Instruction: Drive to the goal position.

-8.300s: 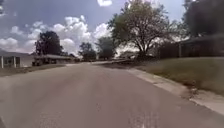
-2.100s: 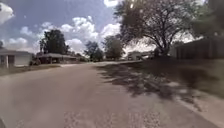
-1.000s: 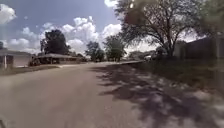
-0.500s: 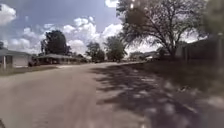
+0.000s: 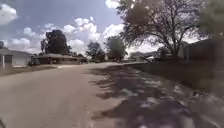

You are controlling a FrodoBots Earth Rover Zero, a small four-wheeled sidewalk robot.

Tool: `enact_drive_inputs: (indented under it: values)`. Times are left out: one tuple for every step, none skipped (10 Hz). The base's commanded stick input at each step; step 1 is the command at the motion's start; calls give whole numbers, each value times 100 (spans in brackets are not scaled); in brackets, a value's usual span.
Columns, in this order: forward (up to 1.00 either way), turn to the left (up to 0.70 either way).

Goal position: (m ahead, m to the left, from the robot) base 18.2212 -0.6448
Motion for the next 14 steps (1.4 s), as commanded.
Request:
enact_drive_inputs:
  values:
    - [70,0]
    - [70,0]
    - [70,0]
    - [70,0]
    - [70,0]
    - [70,0]
    - [70,0]
    - [70,0]
    - [70,0]
    - [70,0]
    - [70,0]
    - [70,0]
    - [70,0]
    - [70,0]
